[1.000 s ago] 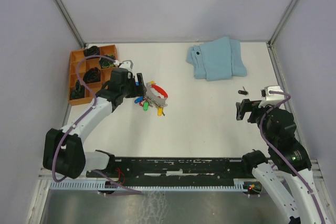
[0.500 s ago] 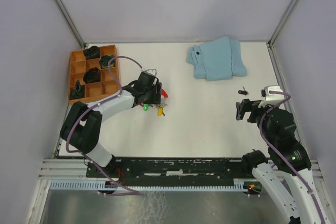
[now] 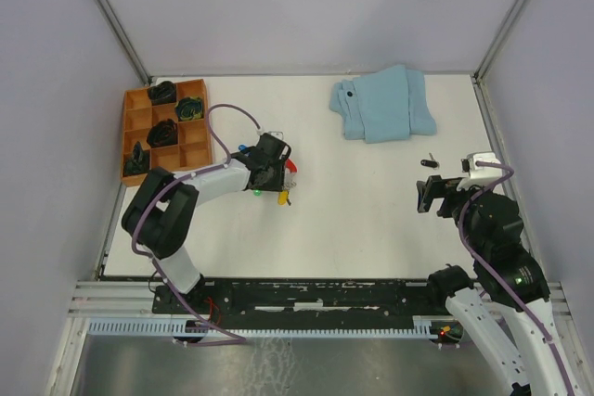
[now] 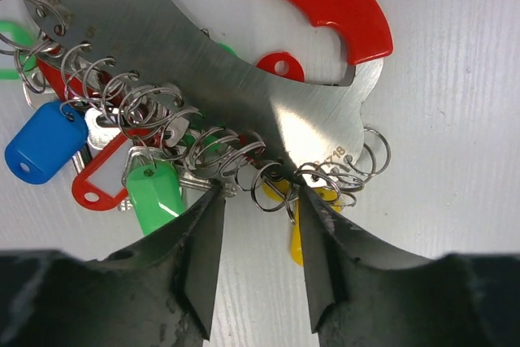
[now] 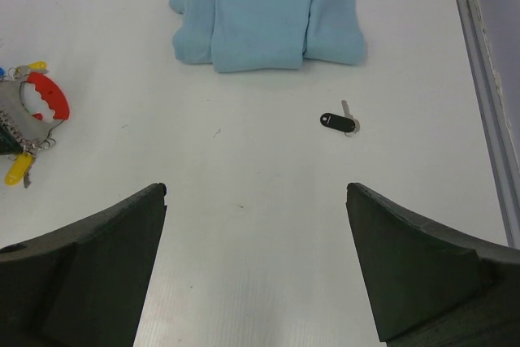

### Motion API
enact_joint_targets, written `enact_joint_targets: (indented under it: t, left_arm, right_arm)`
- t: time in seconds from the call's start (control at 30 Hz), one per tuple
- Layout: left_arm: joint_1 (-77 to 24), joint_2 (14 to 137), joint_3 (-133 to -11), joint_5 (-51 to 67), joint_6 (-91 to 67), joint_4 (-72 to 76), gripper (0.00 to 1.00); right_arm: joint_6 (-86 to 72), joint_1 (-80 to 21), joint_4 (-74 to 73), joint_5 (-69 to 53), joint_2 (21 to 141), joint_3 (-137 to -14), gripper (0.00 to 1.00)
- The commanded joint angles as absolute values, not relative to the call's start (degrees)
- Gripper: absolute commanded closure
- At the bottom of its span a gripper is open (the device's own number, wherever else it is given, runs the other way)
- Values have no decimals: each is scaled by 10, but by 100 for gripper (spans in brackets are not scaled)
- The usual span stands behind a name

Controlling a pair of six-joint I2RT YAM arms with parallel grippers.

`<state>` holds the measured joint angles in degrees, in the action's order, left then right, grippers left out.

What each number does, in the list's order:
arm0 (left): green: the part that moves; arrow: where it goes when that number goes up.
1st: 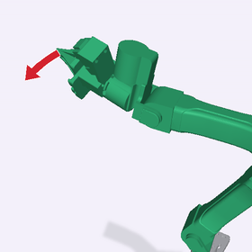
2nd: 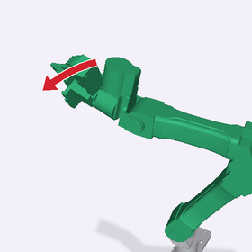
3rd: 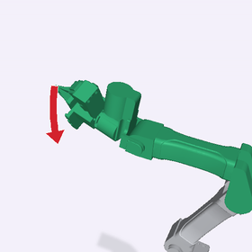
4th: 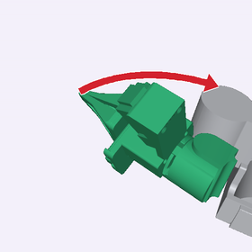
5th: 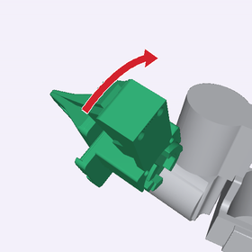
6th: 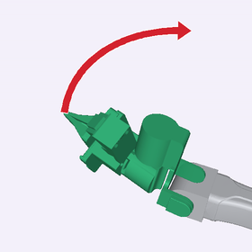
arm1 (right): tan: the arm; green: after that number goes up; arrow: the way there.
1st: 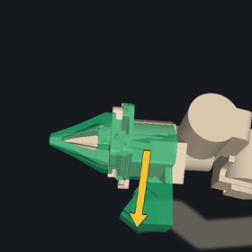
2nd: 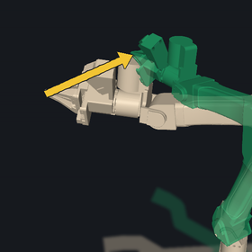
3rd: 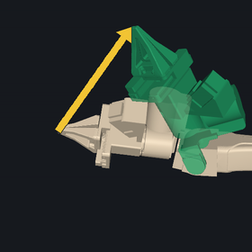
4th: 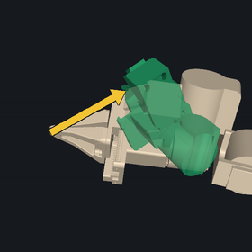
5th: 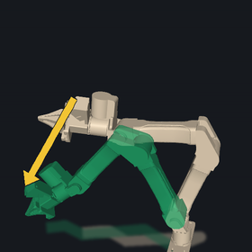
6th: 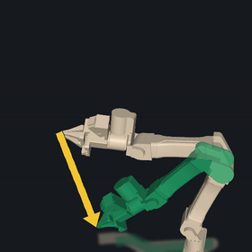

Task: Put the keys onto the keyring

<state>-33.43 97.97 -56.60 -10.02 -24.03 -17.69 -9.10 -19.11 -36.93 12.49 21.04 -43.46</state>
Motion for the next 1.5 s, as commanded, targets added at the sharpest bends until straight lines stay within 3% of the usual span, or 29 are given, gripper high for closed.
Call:
enact_joint_targets:
  t: [0.0,0.17,0.43,0.7,0.93,1.3,1.47]
  left_arm:
    - [-340,988,-582,-109,-265,-170,56]
    - [-344,977,-567,-83,-258,-152,75]
    - [-350,936,-533,-13,-247,-109,97]
    - [-361,891,-471,60,-271,-44,97]
    - [-370,876,-434,105,-308,16,97]
    - [-375,883,-412,134,-363,74,97]
    - [-376,885,-402,140,-385,99,97]
  right_arm:
    - [-87,-194,-344,119,205,-435,0]
    - [-89,-194,-345,104,210,-437,0]
    - [-110,-194,-363,26,266,-463,0]
    - [-194,-194,-313,-120,383,-440,0]
    - [-311,-195,-72,-254,491,-320,3]
    - [-366,-217,212,-303,732,-255,28]
    - [-375,-235,292,-302,806,-255,33]
